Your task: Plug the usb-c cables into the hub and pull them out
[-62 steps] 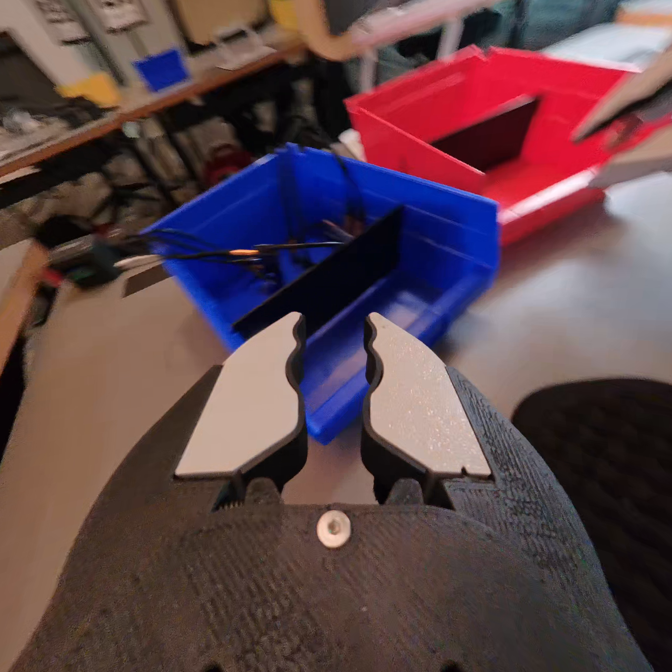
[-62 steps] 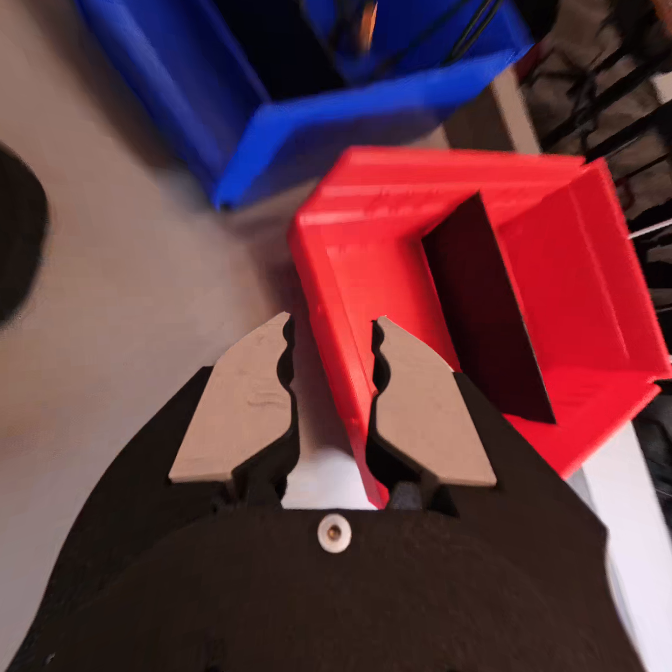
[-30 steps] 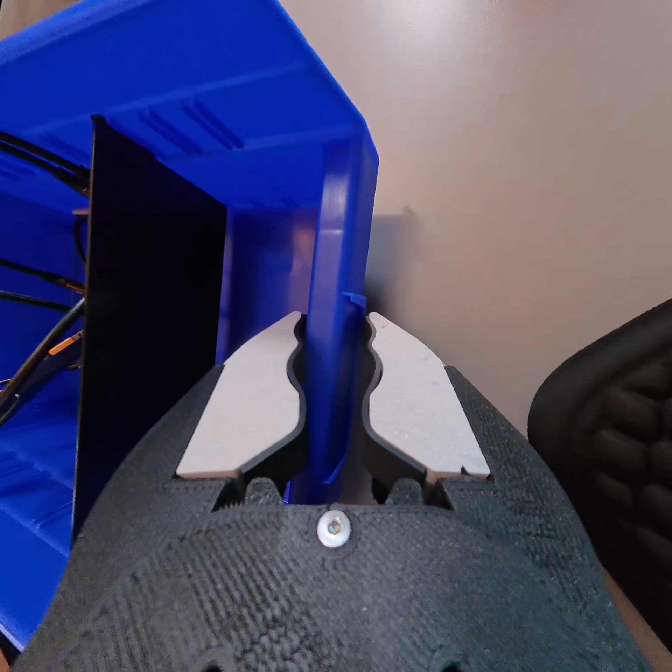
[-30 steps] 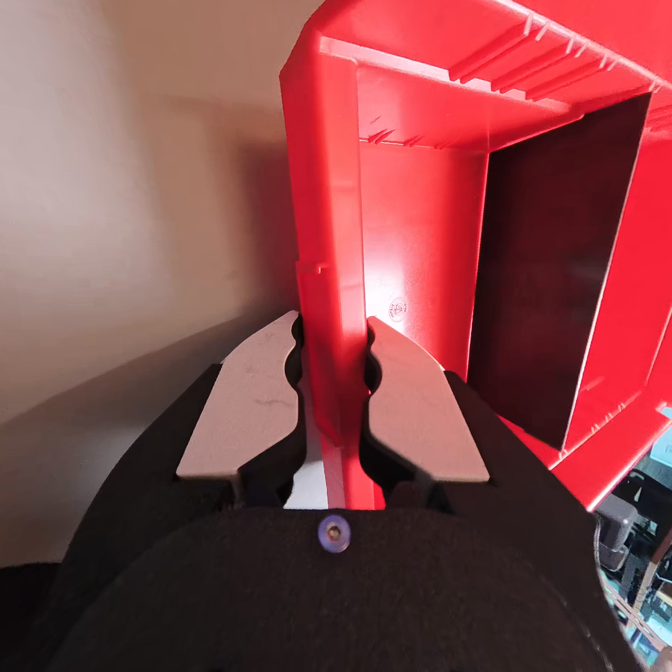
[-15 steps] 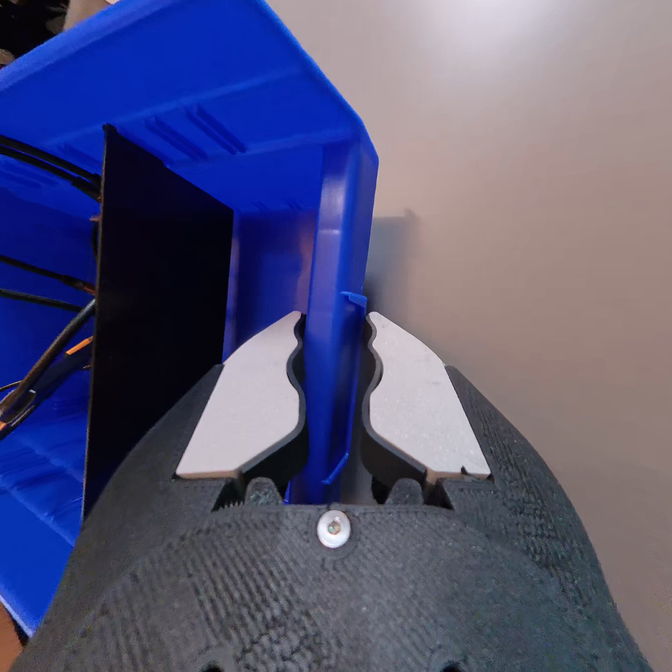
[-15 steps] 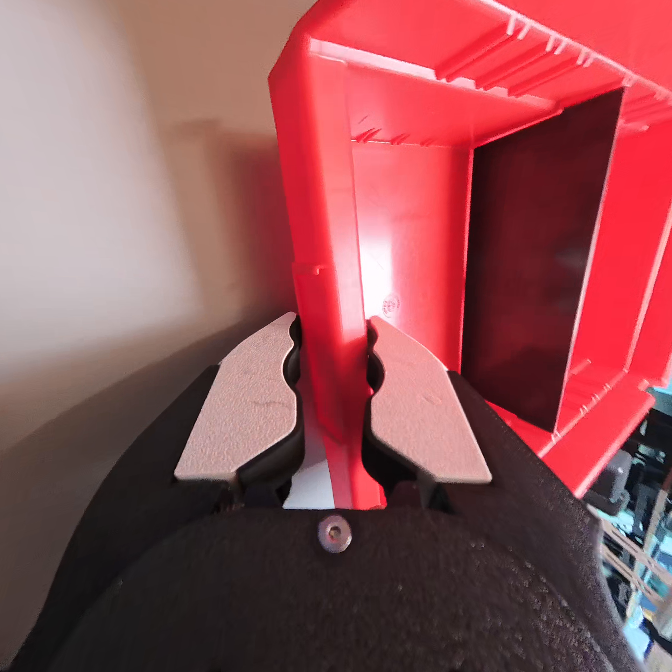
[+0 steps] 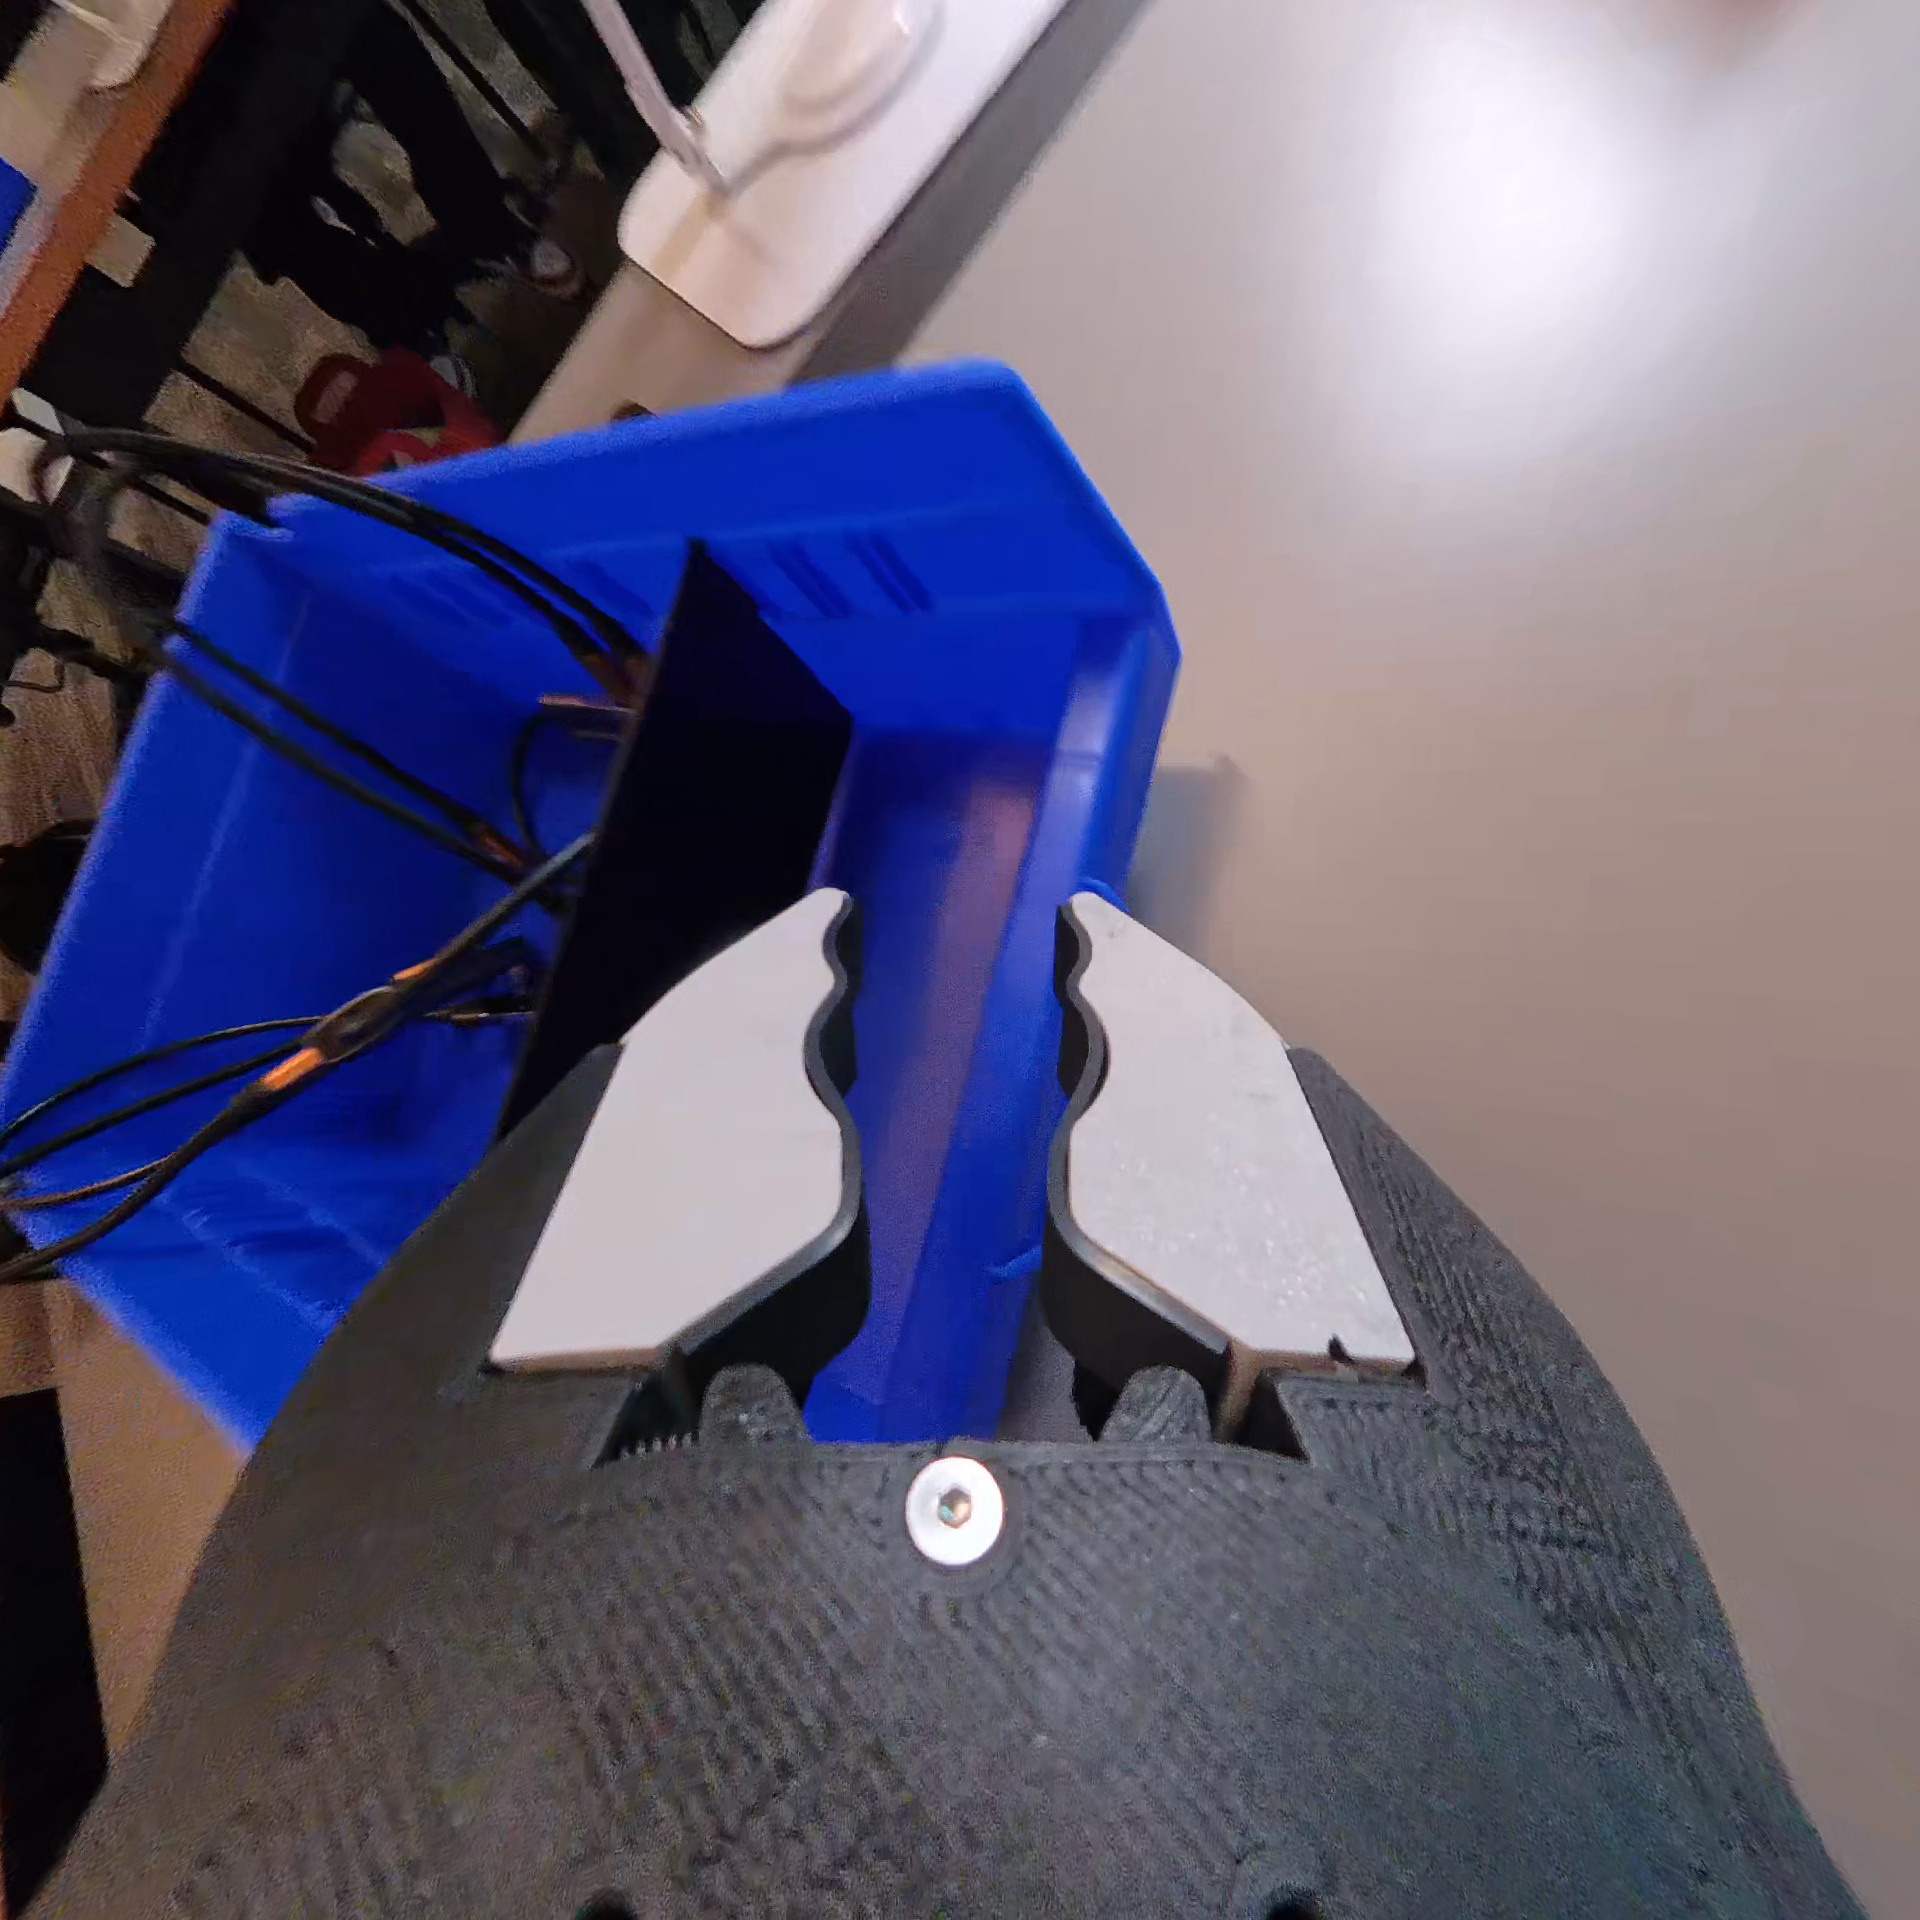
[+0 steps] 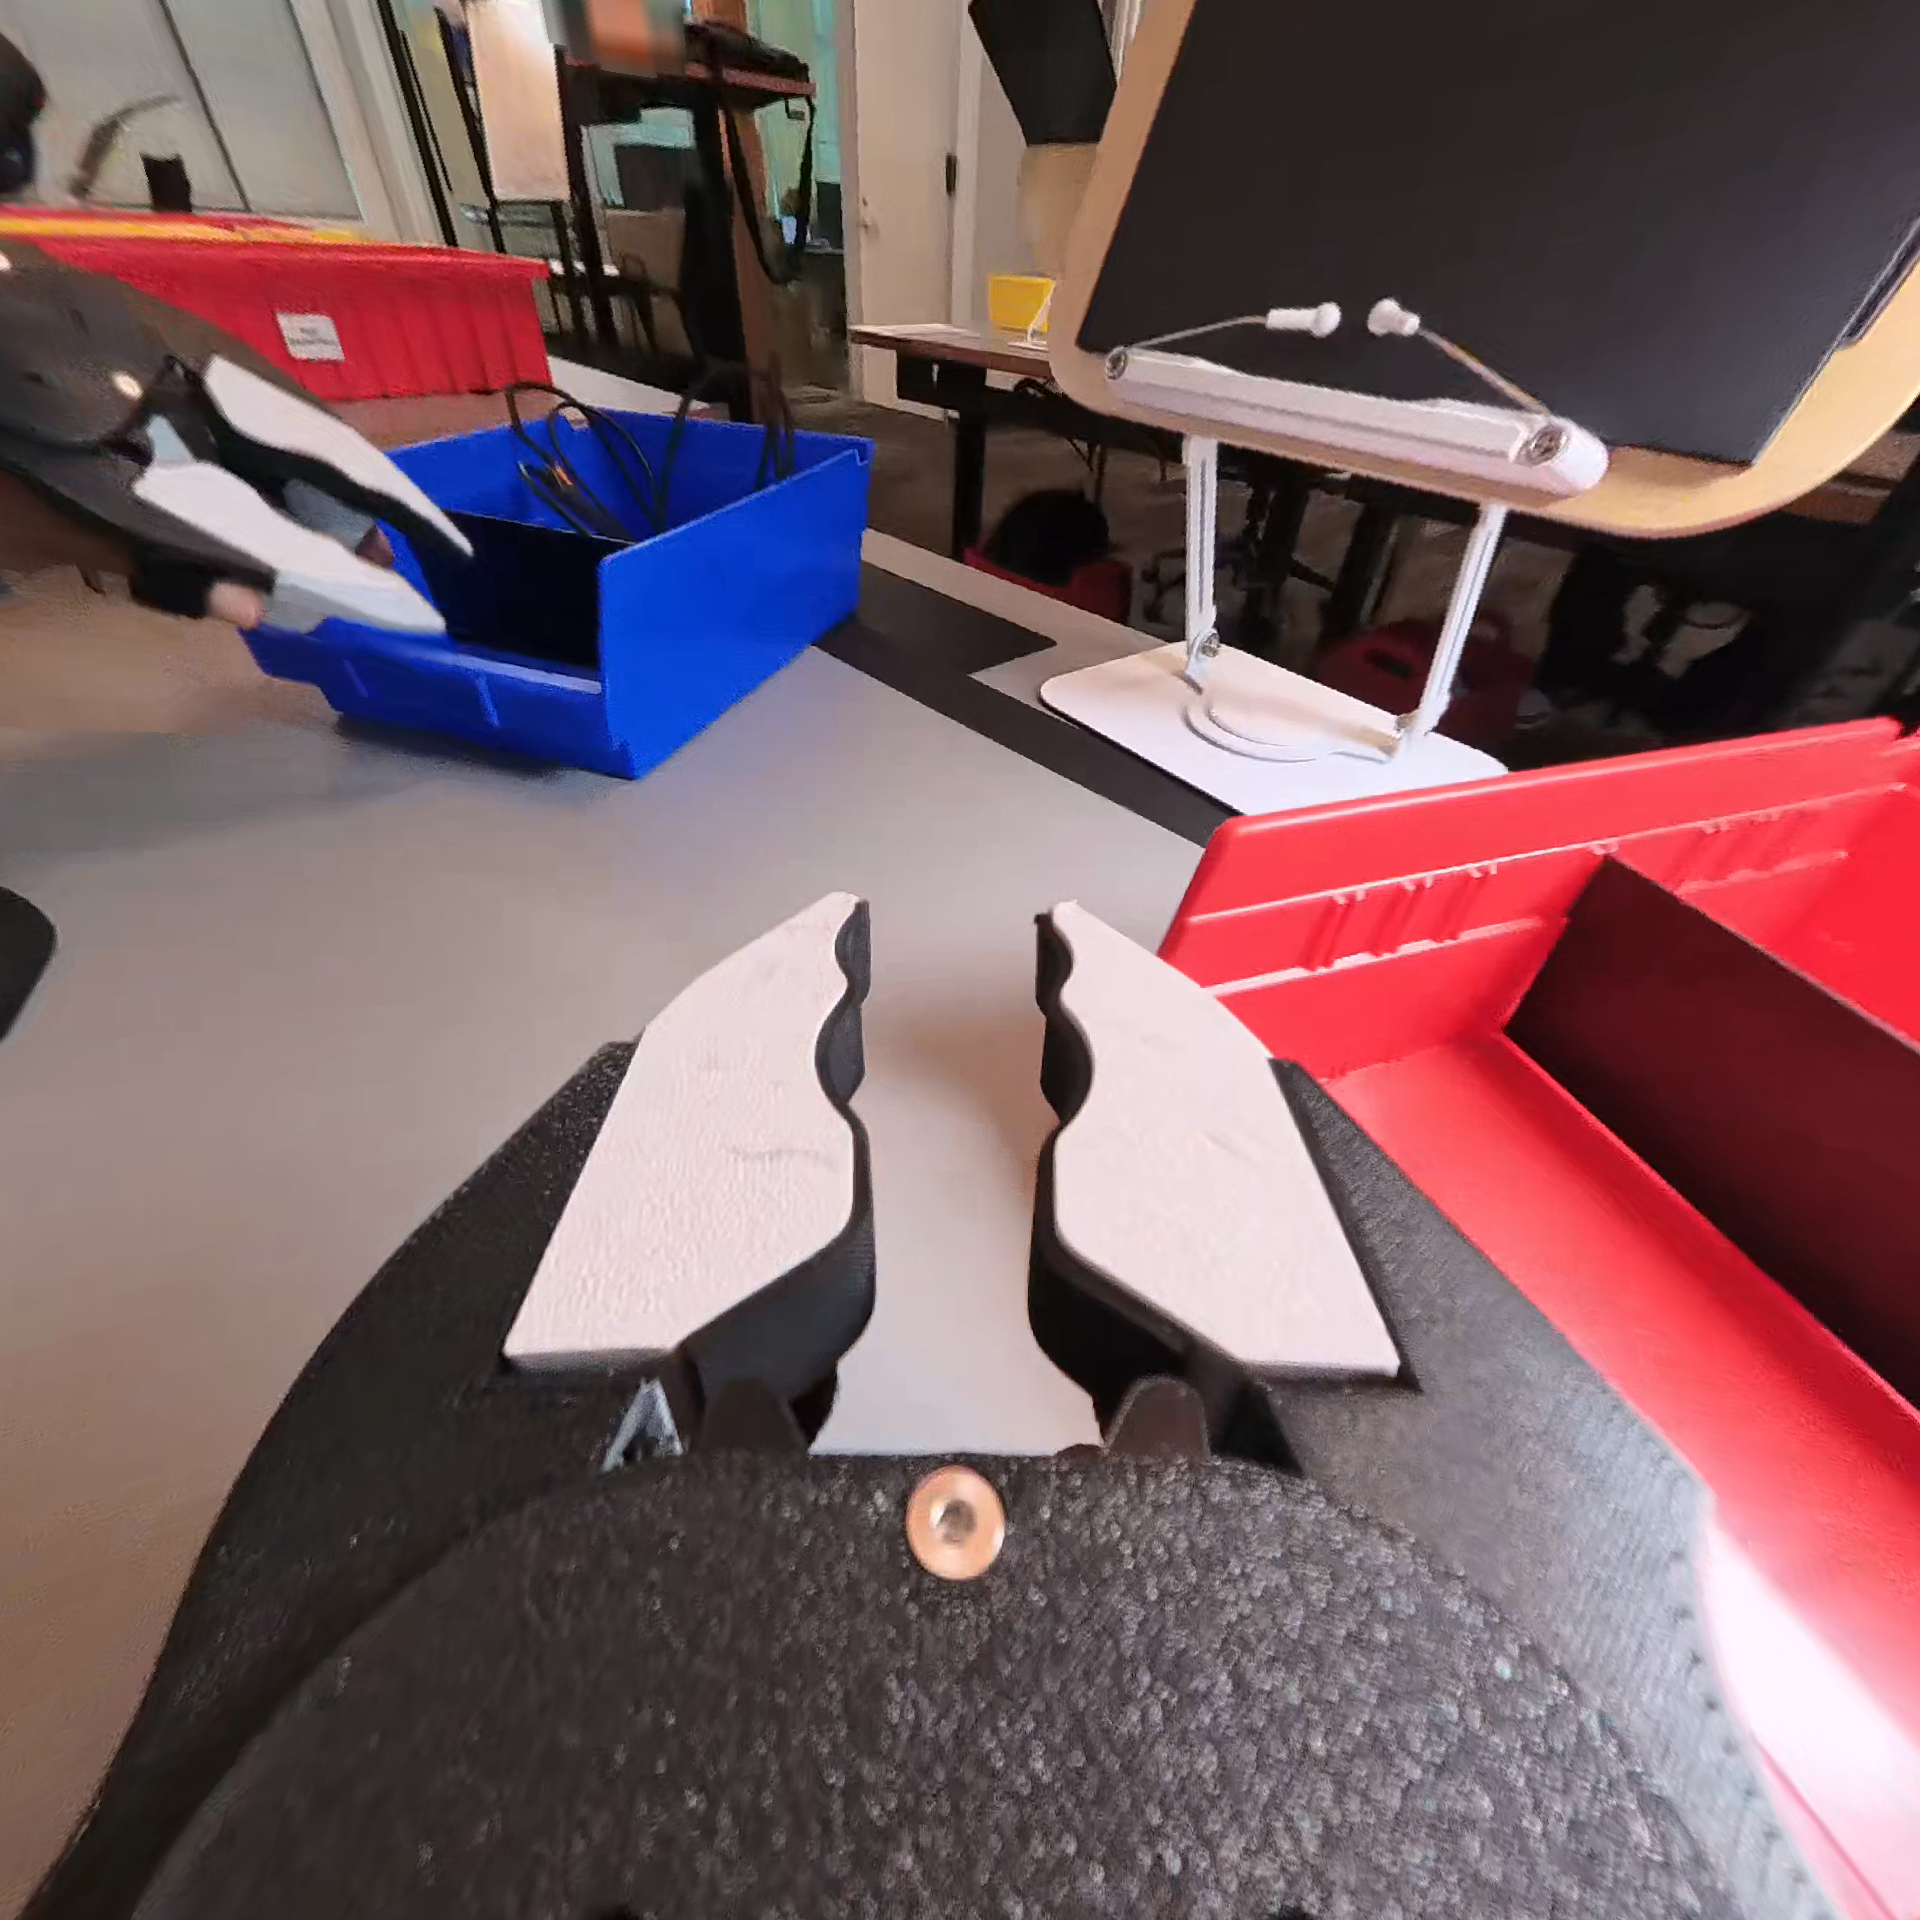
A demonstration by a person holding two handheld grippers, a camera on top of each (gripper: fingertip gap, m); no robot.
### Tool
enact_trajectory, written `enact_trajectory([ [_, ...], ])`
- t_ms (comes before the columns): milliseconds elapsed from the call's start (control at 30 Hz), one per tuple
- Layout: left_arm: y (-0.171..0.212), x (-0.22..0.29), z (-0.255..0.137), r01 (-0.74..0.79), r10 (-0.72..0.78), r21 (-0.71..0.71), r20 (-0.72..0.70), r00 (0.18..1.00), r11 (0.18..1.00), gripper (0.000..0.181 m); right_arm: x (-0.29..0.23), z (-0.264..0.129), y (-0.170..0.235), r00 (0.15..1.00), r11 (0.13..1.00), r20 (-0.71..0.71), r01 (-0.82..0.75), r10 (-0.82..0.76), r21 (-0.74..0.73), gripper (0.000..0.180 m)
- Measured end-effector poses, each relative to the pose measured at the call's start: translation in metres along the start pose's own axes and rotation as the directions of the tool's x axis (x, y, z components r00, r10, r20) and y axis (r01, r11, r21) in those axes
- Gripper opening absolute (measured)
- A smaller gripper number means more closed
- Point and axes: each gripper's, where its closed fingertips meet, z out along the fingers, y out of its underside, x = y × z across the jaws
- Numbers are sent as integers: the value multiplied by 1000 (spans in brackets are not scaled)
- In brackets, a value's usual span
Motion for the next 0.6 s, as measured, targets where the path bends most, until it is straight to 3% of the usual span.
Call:
enact_trajectory([
  [133, -9, -47, -23, 94, -98, 43, 88, 991, 995, 33, -3, 0, 4, 1000, 1000, 7, 9, -9, 16, 29],
  [300, -11, -110, -33, 145, -140, -23, 160, 977, 989, 31, -2, -5, 5, 999, 999, -16, 36, -36, 31, 23],
  [367, -11, -133, -29, 90, -71, -108, 167, 983, 990, 30, -2, -5, 7, 998, 998, -24, 54, -53, 33, 18],
  [433, -6, -150, -22, -56, 93, -232, 153, 984, 971, 32, -5, -4, 8, 998, 998, -18, 63, -62, 27, 17],
  [500, 14, -163, -12, -223, 288, -409, 104, 952, 885, 35, -8, -4, 10, 998, 998, -10, 66, -66, 13, 17],
  [600, 42, -158, 5, -349, 377, -512, -54, 925, 784, 38, -7, -6, 11, 995, 995, -27, 101, -101, 7, 14],
])
